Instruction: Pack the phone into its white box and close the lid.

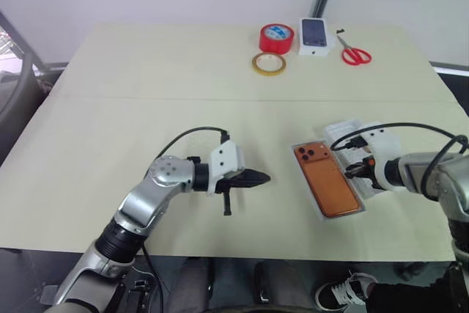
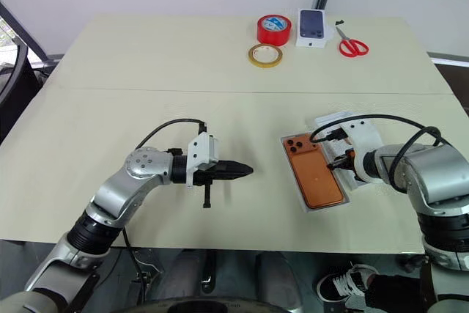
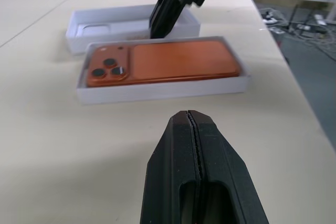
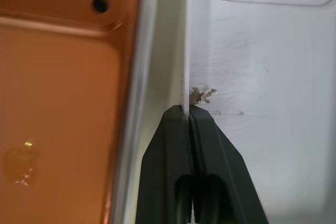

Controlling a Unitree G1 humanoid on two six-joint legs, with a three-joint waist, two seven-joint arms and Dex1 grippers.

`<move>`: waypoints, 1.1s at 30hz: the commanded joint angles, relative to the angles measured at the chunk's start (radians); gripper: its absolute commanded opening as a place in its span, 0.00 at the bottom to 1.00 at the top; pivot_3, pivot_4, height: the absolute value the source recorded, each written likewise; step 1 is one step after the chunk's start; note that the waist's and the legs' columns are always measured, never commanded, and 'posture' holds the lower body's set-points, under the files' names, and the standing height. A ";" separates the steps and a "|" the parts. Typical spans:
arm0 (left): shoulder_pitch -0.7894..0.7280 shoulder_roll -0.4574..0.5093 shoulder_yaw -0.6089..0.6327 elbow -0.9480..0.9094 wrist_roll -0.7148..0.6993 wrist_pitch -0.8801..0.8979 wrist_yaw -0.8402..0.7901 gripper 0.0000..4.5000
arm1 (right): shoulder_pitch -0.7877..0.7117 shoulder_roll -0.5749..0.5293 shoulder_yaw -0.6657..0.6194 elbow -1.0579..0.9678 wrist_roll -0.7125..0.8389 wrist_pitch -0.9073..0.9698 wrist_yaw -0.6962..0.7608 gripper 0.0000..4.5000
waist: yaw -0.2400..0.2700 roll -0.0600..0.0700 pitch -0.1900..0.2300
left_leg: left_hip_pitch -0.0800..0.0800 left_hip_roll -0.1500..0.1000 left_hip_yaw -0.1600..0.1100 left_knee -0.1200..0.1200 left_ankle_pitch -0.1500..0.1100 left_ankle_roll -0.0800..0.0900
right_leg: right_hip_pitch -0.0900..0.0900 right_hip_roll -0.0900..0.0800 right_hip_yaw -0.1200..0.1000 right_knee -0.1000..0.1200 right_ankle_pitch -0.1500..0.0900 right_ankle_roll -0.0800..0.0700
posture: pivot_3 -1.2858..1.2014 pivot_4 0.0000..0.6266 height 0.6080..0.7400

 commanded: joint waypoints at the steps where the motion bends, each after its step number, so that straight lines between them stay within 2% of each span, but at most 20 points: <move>1: 0.004 0.014 0.078 0.002 -0.016 0.004 0.033 0.00 | -0.082 -0.001 -0.201 0.019 0.162 0.013 0.007 0.01 | 0.001 0.000 0.000 | 0.000 0.000 0.000 0.000 0.000 0.000 | 0.000 0.000 0.000 0.000 0.000 0.000 | 0.52 0.24 0.86; 4: 0.004 0.026 0.122 0.040 -0.016 0.000 0.047 0.00 | -0.092 -0.013 -0.286 0.049 0.505 0.013 -0.049 0.01 | 0.002 0.000 0.000 | 0.000 0.000 0.000 0.000 0.000 0.000 | 0.000 0.000 0.000 0.000 0.000 0.000 | 0.52 0.24 0.86; 7: -0.004 0.029 0.145 0.068 -0.017 -0.003 0.049 0.00 | -0.084 -0.016 -0.295 0.078 0.867 0.013 -0.190 0.01 | 0.002 0.000 0.000 | 0.000 0.001 0.000 0.000 0.000 0.000 | 0.000 0.000 0.000 0.000 0.000 0.000 | 0.52 0.24 0.86; 9: -0.012 0.031 0.148 0.085 -0.012 -0.011 0.044 0.00 | 0.019 -0.109 -0.184 0.062 1.282 -0.188 -0.377 0.01 | 0.009 0.000 0.000 | -0.001 0.001 0.000 0.000 0.000 0.000 | 0.000 0.000 0.000 0.000 0.000 0.000 | 0.52 0.24 0.86; 11: -0.020 0.030 0.147 0.098 -0.009 -0.016 0.040 0.00 | 0.116 -0.146 -0.089 -0.015 1.453 -0.339 -0.421 0.01 | 0.009 -0.001 0.000 | -0.002 0.001 -0.001 0.001 0.000 0.001 | 0.001 0.000 -0.002 -0.001 0.000 0.000 | 0.52 0.24 0.86; 17: -0.036 0.016 0.119 0.107 0.004 -0.031 0.024 0.00 | 0.348 -0.174 0.029 -0.196 1.463 -0.563 -0.351 0.01 | 0.007 -0.001 0.000 | -0.002 0.001 -0.001 0.005 -0.001 0.002 | 0.001 0.000 -0.001 0.000 0.000 0.001 | 0.52 0.24 0.86; 21: -0.043 -0.014 0.068 0.092 0.018 -0.033 0.011 0.00 | 0.457 -0.162 0.066 -0.234 1.463 -0.669 -0.389 0.01 | 0.009 -0.001 0.000 | -0.002 0.001 -0.001 0.006 -0.002 0.003 | 0.002 0.000 -0.001 -0.001 0.000 0.001 | 0.52 0.24 0.86; 24: -0.054 -0.046 0.025 0.087 0.025 -0.026 -0.002 0.00 | 0.472 -0.123 0.053 -0.179 1.463 -0.689 -0.457 0.01 | 0.008 -0.001 0.000 | -0.002 0.001 -0.001 0.007 -0.002 0.003 | 0.003 0.000 -0.001 -0.001 0.000 0.001 | 0.52 0.24 0.86; 27: -0.067 -0.072 -0.013 0.095 0.041 -0.032 -0.008 0.00 | 0.444 -0.126 0.023 -0.146 1.463 -0.679 -0.495 0.19 | 0.008 -0.001 0.000 | -0.002 0.001 -0.001 0.008 -0.002 0.003 | 0.004 0.001 -0.001 -0.001 0.000 0.001 | 0.52 0.24 0.86; 32: -0.104 -0.137 -0.070 0.152 0.078 -0.048 -0.001 0.00 | 0.366 -0.263 -0.041 -0.104 1.463 -0.628 -0.531 0.74 | 0.009 0.002 0.000 | -0.002 0.001 -0.001 0.008 -0.002 0.004 | 0.003 0.001 -0.001 0.000 0.000 0.001 | 0.52 0.24 0.86; 33: -0.116 -0.154 -0.079 0.171 0.088 -0.055 0.004 0.00 | 0.354 -0.305 -0.050 -0.094 1.463 -0.617 -0.543 0.74 | 0.010 0.001 0.000 | -0.002 0.001 -0.001 0.008 -0.002 0.004 | 0.003 0.001 -0.001 0.000 0.000 0.001 | 0.52 0.24 0.86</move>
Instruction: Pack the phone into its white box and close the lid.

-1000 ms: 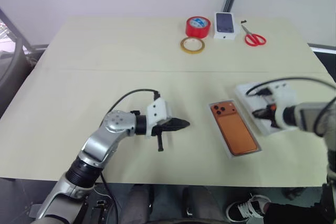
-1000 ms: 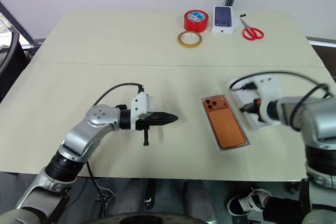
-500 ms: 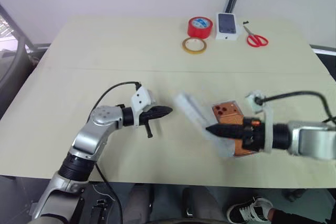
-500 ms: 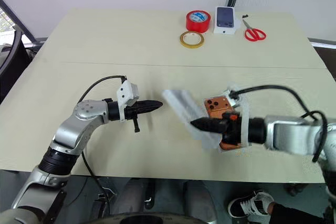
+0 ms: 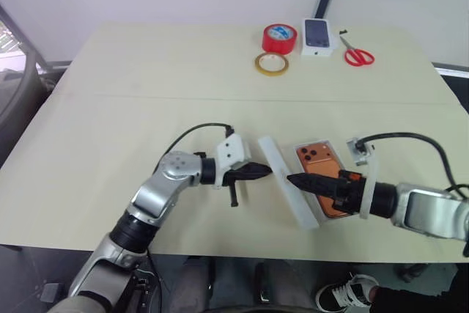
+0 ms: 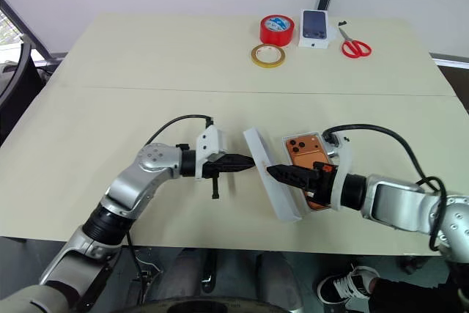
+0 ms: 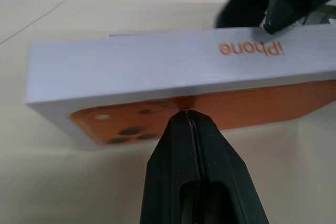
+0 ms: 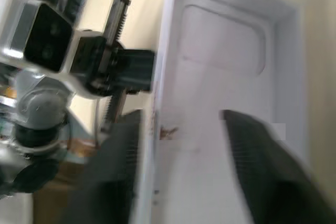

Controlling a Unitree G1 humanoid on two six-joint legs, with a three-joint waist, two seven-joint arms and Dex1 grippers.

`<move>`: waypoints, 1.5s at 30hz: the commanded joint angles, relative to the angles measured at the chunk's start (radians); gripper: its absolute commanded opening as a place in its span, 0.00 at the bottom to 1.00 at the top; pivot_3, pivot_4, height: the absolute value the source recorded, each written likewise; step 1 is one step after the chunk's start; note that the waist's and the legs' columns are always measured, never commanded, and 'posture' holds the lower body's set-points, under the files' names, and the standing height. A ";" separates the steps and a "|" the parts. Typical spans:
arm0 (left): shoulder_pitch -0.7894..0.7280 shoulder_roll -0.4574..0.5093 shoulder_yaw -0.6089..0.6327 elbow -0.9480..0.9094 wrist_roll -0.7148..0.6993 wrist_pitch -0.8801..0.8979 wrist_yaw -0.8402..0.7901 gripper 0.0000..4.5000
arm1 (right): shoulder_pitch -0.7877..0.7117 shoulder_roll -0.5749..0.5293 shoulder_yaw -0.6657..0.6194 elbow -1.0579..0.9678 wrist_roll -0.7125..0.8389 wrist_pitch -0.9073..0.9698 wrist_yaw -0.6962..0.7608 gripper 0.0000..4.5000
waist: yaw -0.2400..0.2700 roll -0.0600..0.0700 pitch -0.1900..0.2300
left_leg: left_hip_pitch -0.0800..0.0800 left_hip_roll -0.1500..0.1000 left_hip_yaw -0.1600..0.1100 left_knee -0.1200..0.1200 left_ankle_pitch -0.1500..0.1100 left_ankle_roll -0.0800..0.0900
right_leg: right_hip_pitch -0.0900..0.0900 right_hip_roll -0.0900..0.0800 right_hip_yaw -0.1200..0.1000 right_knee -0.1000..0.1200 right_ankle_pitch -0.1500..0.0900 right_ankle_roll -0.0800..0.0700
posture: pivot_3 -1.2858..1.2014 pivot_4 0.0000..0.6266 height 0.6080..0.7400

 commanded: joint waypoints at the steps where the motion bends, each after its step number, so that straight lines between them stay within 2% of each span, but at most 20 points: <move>1: -0.042 -0.047 -0.030 0.035 0.031 -0.038 0.013 0.00 | -0.044 -0.103 -0.073 0.020 0.024 0.026 -0.034 0.74 | 0.001 0.000 0.000 | 0.000 0.000 0.000 0.000 0.000 0.000 | 0.000 0.000 0.000 0.000 0.000 0.000 | 0.52 0.24 0.86; 4: -0.093 -0.112 -0.055 0.117 0.063 -0.055 0.035 0.00 | -0.058 -0.171 -0.096 0.067 -0.038 0.047 -0.040 0.74 | 0.002 -0.001 0.000 | 0.000 0.000 0.000 0.001 -0.001 0.001 | 0.001 0.000 0.000 -0.001 0.000 0.000 | 0.52 0.24 0.86; 7: -0.134 -0.173 -0.073 0.191 0.089 -0.071 0.049 0.00 | -0.063 -0.190 -0.109 0.085 -0.190 0.057 -0.004 0.56 | 0.001 -0.001 0.000 | 0.000 0.000 0.000 0.001 -0.001 0.001 | 0.001 0.000 0.000 -0.001 0.000 0.000 | 0.52 0.24 0.86; 11: -0.163 -0.232 -0.059 0.244 0.089 -0.076 0.070 0.00 | -0.082 -0.208 -0.091 0.055 -0.379 0.083 0.068 0.10 | 0.001 0.000 0.000 | -0.001 0.000 0.000 0.001 -0.001 0.001 | 0.000 0.000 0.000 -0.001 0.000 0.000 | 0.52 0.24 0.86; 12: -0.163 -0.235 -0.050 0.242 0.086 -0.077 0.072 0.00 | -0.088 -0.207 -0.085 0.046 -0.415 0.087 0.083 0.01 | -0.002 0.000 0.000 | -0.001 0.000 0.000 0.001 -0.001 0.001 | 0.000 0.000 0.000 -0.001 0.000 0.000 | 0.52 0.24 0.86; 14: -0.161 -0.228 -0.022 0.225 0.070 -0.058 0.073 0.00 | -0.095 -0.212 -0.058 0.010 -0.540 0.072 0.126 0.01 | -0.004 0.000 0.000 | 0.000 0.000 0.000 0.001 -0.001 0.001 | -0.001 0.001 0.001 -0.001 0.000 0.000 | 0.52 0.24 0.86; 19: -0.137 -0.137 0.034 0.139 0.026 0.026 0.039 0.00 | -0.093 -0.227 0.021 -0.056 -0.819 0.042 0.235 0.01 | -0.003 0.001 0.000 | -0.001 0.001 0.000 0.001 -0.001 0.001 | -0.002 0.001 0.001 0.000 0.000 0.000 | 0.52 0.24 0.86; 22: -0.103 -0.045 0.005 0.066 0.016 0.083 -0.032 0.00 | -0.081 -0.226 0.046 -0.079 -0.938 0.030 0.307 0.01 | -0.002 0.001 -0.001 | -0.001 0.001 0.000 0.001 -0.001 0.001 | -0.002 0.001 0.001 0.000 0.000 0.000 | 0.52 0.24 0.86; 26: -0.088 0.002 -0.058 0.036 0.031 0.126 -0.085 0.00 | -0.081 -0.198 0.053 -0.088 -1.025 0.037 0.370 0.01 | 0.003 0.001 0.000 | -0.001 0.000 0.000 0.001 -0.001 0.001 | -0.001 0.000 0.000 0.000 0.000 0.000 | 0.52 0.24 0.86; 34: -0.145 -0.101 -0.153 0.158 0.102 0.109 -0.046 0.00 | -0.067 -0.150 0.066 -0.115 -1.137 0.069 0.442 0.01 | 0.000 0.001 0.000 | -0.001 0.000 0.000 0.001 -0.001 0.001 | 0.000 0.000 0.000 -0.001 0.000 0.000 | 0.52 0.24 0.86; 40: -0.171 -0.174 -0.143 0.231 0.124 0.075 -0.007 0.00 | -0.066 -0.111 0.051 -0.135 -1.181 0.107 0.464 0.01 | -0.001 0.001 0.000 | 0.000 0.000 0.000 0.001 -0.001 0.002 | -0.001 0.000 0.001 0.000 0.000 0.000 | 0.52 0.24 0.86; 45: -0.175 -0.222 -0.087 0.245 0.090 0.094 0.027 0.00 | -0.064 -0.087 0.037 -0.154 -1.208 0.138 0.482 0.01 | 0.001 0.001 0.000 | -0.001 0.000 0.000 0.001 -0.001 0.002 | 0.000 0.000 0.001 0.000 0.000 0.000 | 0.52 0.24 0.86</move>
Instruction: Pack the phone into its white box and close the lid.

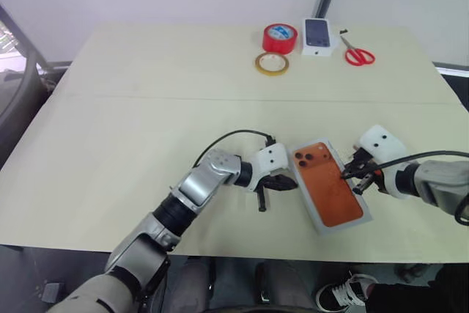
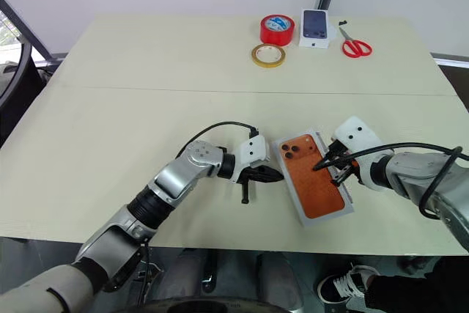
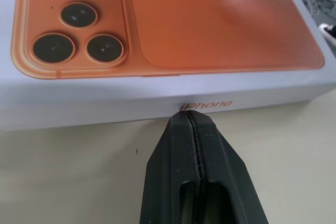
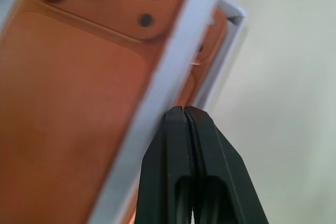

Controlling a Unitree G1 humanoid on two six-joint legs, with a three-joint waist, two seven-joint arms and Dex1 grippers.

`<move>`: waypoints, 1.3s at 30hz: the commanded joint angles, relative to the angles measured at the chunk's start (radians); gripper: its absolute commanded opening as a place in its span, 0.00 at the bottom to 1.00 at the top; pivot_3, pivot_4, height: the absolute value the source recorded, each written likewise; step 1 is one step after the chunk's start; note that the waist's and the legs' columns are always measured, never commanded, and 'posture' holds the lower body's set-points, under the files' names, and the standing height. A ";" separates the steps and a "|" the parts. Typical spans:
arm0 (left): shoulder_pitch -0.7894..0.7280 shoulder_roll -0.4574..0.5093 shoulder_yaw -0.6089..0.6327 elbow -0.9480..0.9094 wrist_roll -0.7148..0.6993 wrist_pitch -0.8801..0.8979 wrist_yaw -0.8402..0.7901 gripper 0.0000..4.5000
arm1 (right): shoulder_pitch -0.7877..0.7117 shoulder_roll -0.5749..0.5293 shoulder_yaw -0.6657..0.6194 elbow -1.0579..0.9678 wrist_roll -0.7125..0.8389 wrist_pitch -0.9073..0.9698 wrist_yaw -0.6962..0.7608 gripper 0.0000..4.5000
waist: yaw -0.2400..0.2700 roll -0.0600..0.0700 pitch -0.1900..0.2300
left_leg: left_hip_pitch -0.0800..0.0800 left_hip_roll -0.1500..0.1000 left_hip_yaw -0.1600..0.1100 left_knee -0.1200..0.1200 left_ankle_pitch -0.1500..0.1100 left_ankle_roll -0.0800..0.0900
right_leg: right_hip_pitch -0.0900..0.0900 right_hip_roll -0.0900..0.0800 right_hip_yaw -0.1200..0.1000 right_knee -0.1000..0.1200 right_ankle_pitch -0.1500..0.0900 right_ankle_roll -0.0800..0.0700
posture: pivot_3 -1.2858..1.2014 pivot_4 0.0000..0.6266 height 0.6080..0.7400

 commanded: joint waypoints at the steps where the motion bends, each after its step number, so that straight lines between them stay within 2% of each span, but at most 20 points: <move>1: -0.020 -0.039 0.060 -0.014 -0.040 0.000 0.021 0.00 | -0.003 0.013 -0.039 -0.039 -0.023 0.018 0.019 0.01 | 0.001 0.000 0.000 | 0.000 0.000 0.000 0.000 0.000 0.000 | 0.000 0.000 0.000 0.000 0.000 0.000 | 0.52 0.24 0.86; 7: -0.021 -0.071 0.106 -0.026 -0.077 0.048 0.025 0.00 | -0.008 0.045 -0.029 -0.037 -0.063 0.035 0.032 0.01 | 0.000 0.000 0.000 | 0.000 0.000 0.000 0.000 0.000 0.000 | 0.000 0.000 0.000 0.000 0.000 0.000 | 0.52 0.24 0.86; 39: -0.023 -0.092 0.075 0.026 -0.044 0.052 0.024 0.00 | -0.052 0.160 0.000 0.051 -0.281 0.047 0.093 0.01 | 0.000 0.000 0.000 | 0.000 0.000 0.000 0.000 0.000 0.000 | 0.000 0.000 0.000 0.000 0.000 0.000 | 0.52 0.24 0.86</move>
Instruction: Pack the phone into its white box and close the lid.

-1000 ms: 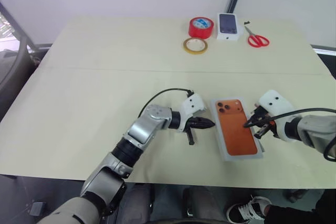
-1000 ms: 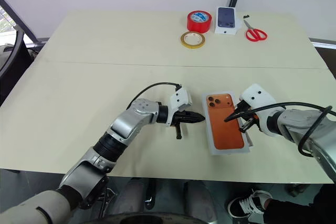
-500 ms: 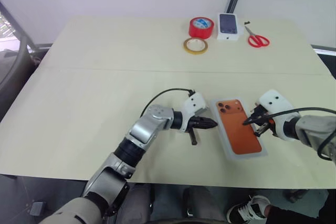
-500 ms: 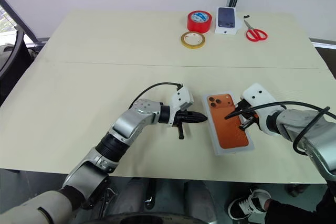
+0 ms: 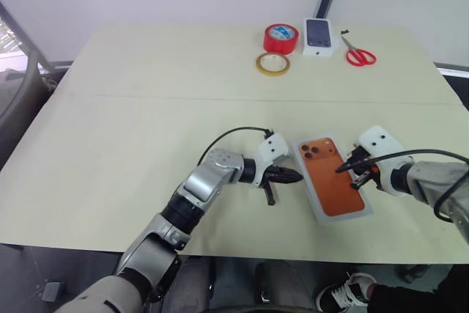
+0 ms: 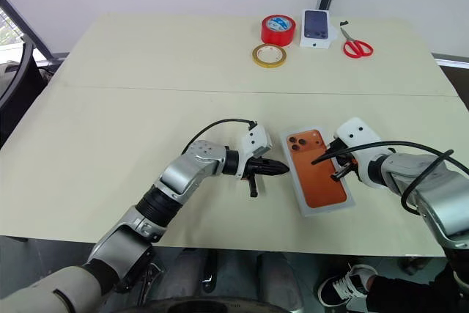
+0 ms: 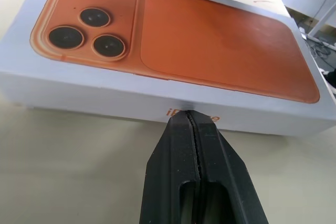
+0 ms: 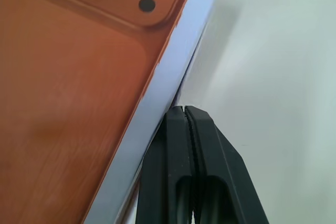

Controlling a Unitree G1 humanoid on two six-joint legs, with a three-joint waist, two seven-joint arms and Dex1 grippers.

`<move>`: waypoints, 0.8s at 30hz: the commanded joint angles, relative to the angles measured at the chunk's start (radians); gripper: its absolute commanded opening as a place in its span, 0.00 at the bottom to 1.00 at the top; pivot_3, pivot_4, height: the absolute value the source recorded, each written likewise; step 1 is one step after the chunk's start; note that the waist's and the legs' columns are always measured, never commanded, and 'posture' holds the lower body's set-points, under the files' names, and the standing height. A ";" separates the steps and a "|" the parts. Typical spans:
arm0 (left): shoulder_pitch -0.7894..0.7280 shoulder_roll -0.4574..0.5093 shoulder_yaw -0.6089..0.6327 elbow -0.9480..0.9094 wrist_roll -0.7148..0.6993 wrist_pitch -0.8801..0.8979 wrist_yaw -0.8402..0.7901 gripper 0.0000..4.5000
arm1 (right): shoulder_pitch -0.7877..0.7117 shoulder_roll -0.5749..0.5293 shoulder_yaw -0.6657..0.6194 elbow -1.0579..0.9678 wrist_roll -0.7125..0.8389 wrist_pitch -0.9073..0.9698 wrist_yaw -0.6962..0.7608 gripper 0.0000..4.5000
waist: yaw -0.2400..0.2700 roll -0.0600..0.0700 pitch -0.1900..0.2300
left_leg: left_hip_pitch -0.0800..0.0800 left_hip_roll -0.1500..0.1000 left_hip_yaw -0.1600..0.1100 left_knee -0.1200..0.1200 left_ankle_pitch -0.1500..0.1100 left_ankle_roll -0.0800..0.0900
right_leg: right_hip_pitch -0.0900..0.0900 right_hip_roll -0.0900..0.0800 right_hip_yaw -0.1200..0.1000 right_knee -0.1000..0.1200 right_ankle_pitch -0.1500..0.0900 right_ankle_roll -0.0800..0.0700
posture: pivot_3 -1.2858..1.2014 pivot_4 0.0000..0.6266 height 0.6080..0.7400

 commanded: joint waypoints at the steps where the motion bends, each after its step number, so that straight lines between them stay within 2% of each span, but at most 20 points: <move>1: -0.022 -0.020 -0.006 -0.024 -0.007 -0.016 -0.005 0.00 | -0.012 0.000 -0.018 -0.009 -0.020 -0.007 0.013 0.01 | 0.000 0.000 0.000 | 0.000 0.000 0.000 0.000 0.000 0.000 | 0.000 0.000 0.000 0.000 0.000 0.000 | 0.52 0.24 0.86; 16: -0.029 -0.045 0.003 -0.010 -0.008 -0.020 -0.004 0.00 | -0.015 0.010 -0.040 -0.014 -0.051 -0.001 0.035 0.01 | 0.000 0.000 0.000 | 0.000 0.000 0.000 0.000 0.000 0.000 | 0.000 0.000 0.000 0.000 0.000 0.000 | 0.52 0.24 0.86; 24: -0.021 0.041 0.018 -0.057 -0.039 0.020 -0.072 0.00 | 0.003 0.005 -0.068 -0.022 -0.057 0.004 0.044 0.01 | -0.001 0.000 0.000 | 0.000 0.000 0.000 0.000 0.000 0.000 | 0.000 0.000 0.000 0.000 0.000 0.000 | 0.52 0.24 0.86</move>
